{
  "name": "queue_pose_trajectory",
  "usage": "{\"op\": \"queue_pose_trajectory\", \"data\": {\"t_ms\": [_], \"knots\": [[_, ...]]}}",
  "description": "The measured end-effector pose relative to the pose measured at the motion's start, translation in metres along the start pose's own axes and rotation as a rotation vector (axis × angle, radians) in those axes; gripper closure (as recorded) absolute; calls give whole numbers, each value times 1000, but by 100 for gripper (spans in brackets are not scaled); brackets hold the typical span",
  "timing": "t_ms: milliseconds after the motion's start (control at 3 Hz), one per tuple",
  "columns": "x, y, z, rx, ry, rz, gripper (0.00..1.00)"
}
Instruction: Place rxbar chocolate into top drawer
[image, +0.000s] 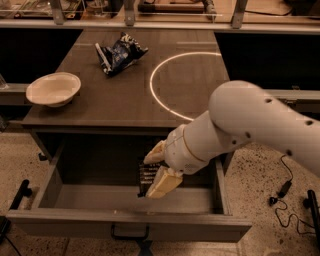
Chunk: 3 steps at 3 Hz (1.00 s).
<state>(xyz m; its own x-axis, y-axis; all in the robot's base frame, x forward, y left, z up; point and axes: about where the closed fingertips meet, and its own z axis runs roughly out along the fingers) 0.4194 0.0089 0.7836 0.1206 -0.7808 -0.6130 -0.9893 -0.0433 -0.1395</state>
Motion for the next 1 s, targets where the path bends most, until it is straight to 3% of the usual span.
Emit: {"op": "queue_pose_trajectory", "data": {"t_ms": [667, 1000], "knots": [[22, -18, 52, 4, 44, 65, 100], [38, -20, 72, -3, 29, 107, 100]]}}
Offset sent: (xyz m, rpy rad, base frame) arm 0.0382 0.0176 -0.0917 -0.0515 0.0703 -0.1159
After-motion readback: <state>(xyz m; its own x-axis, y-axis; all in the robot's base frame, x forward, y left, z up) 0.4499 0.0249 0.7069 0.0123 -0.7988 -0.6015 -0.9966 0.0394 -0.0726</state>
